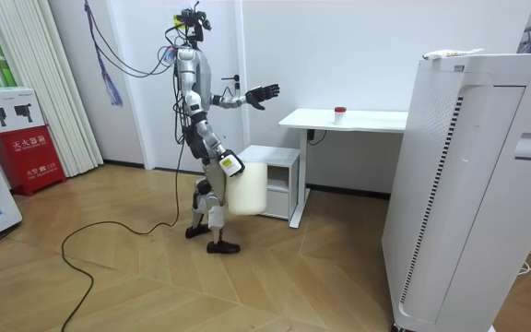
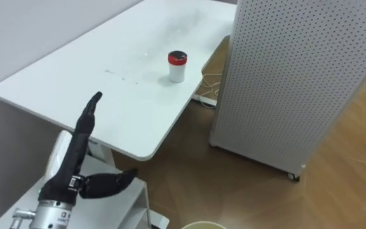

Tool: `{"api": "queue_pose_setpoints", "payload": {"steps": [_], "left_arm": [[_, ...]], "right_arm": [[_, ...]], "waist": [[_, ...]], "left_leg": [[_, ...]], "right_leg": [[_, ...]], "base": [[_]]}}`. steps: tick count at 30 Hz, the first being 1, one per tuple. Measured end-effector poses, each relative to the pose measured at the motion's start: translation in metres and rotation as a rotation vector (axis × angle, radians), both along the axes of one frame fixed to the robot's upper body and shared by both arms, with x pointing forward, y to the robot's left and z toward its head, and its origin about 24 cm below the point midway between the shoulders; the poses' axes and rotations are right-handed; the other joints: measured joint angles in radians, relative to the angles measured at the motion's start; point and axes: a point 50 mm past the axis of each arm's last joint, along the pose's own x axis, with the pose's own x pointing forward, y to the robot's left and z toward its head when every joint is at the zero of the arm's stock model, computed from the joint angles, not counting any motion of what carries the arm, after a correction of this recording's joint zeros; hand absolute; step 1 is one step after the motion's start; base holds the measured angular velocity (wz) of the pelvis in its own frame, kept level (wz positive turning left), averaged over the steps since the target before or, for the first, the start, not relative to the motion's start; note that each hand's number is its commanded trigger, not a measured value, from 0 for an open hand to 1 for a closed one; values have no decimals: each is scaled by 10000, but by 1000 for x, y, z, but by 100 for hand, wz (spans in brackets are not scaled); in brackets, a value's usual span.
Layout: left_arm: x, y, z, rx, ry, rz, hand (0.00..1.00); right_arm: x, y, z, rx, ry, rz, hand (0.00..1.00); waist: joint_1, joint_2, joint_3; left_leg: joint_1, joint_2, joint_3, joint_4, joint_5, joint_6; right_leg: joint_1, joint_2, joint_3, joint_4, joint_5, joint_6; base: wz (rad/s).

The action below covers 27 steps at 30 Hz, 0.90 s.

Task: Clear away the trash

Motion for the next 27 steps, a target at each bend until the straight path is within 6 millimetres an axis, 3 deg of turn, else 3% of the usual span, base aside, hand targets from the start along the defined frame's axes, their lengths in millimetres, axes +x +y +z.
{"api": "queue_pose_setpoints", "payload": {"steps": [3, 5, 7, 9, 11, 12, 13, 14, 17, 18, 19, 20, 21, 22, 23, 24, 25, 27], "left_arm": [[0, 0, 0, -15, -12, -8, 0], [0, 0, 0, -10, 3, -7, 0], [-2, 0, -3, -28, 131, 24, 0], [-3, 1, -5, -56, 234, 55, 0], [-7, 3, -9, -317, 446, 140, 0], [-9, 4, -11, -454, 576, 192, 0], [-9, 4, -12, -501, 635, 196, 0], [-9, 3, -12, -540, 622, 191, 0], [-9, 3, -15, -824, 667, 190, 0], [-9, 3, -18, -912, 762, 261, 0], [-9, 3, -18, -923, 792, 270, 0], [-9, 3, -19, -929, 795, 271, 0], [-10, 3, -22, -975, 926, 311, 0], [-10, 3, -27, -936, 1129, 369, 0], [-10, 4, -28, -883, 1155, 387, 0], [-10, 6, -27, -857, 1128, 453, 0], [-10, 8, -27, -863, 1105, 536, 0], [-9, 9, -25, -859, 1020, 563, 0]], "right_arm": [[-2, -2, 0, -15, 32, -48, 100], [-4, -2, -1, 7, 86, -19, 100], [-6, -2, -1, -16, 139, 52, 100], [-6, -2, -1, -29, 183, 113, 100], [-7, -2, -2, -12, 236, 121, 100], [-7, -2, -2, -13, 289, 133, 100], [-8, -2, -2, -27, 366, 134, 100], [-8, -3, -2, -42, 389, 108, 100], [-9, -6, -2, -259, 449, -38, 100], [-10, -6, -3, -341, 493, -95, 100], [-11, -6, -3, -377, 540, -118, 100], [-12, -6, -3, -379, 568, -128, 100], [-14, -6, -4, -374, 686, -112, 100], [-16, -7, -4, -364, 743, -113, 100], [-16, -6, -4, -325, 739, -85, 100], [-16, -5, -5, -214, 733, -20, 100], [-17, -5, -5, -185, 759, -2, 100], [-20, -7, -6, -302, 916, -113, 100]], "waist": [[-12, -12, 7], [29, -94, 58], [80, -197, 115], [152, -222, 122], [160, -203, 122], [190, -177, 142], [232, -192, 146], [234, -190, 139], [484, -292, 135], [672, -253, 114], [749, -187, 82], [781, -182, 81], [918, -180, 72], [1034, -86, -42], [1043, -55, -86], [1092, -216, -87], [1075, -389, -2], [1031, -490, -23]], "left_leg": [[153, 63, 164, 45, 6, -10], [201, 136, 274, 223, 6, -11], [188, 266, 505, 701, 3, -15], [17, 438, 424, 1436, -41, -88], [-444, 522, -418, 2741, -34, -96], [-880, 549, -1337, 3774, 60, -172], [-1220, 417, -2113, 4245, 8, -232], [-1427, 310, -2388, 4193, -50, -183], [-2915, -416, -3249, 3709, -32, -118], [-3368, -685, -3649, 2888, 235, -192], [-3780, -878, -4064, 1913, 800, -197], [-3914, -915, -4272, 1360, 1121, -192], [-3942, -972, -4704, 671, 1770, -242], [-3859, -1038, -5017, 536, 2363, -303], [-3820, -1055, -5023, 516, 2559, -269], [-3762, -1046, -4731, 496, 2630, -235], [-3677, -1036, -4342, 552, 2633, -231], [-3750, -1039, -4169, 907, 2607, -183]], "right_leg": [[86, 31, -125, 27, -45, -84], [106, 58, -234, 91, -91, -176], [98, 31, -561, 291, -207, -358], [68, 38, -687, 511, -361, -549], [144, 120, -472, 659, -550, -716], [193, 211, -97, 791, -750, -792], [251, 275, 190, 987, -1001, -868], [263, 323, 369, 1043, -1110, -819], [316, 418, 1324, 1113, -1226, -786], [359, 426, 1602, 1118, -1248, -748], [405, 452, 1692, 1183, -1343, -684], [402, 479, 1815, 1334, -1457, -653], [375, 523, 2064, 1624, -1766, -575], [386, 555, 2153, 1809, -1981, -445], [400, 594, 2123, 1843, -2034, -401], [465, 473, 2134, 1991, -2215, -313], [464, 264, 2098, 2171, -2384, -185], [485, 137, 2255, 2162, -2564, -106]], "base": [[-18], [-24], [-33], [-44], [-47], [-44], [-38], [-24], [-50], [-64], [-57], [-55], [-69], [-69], [-52], [-28], [-20], [-14]]}}
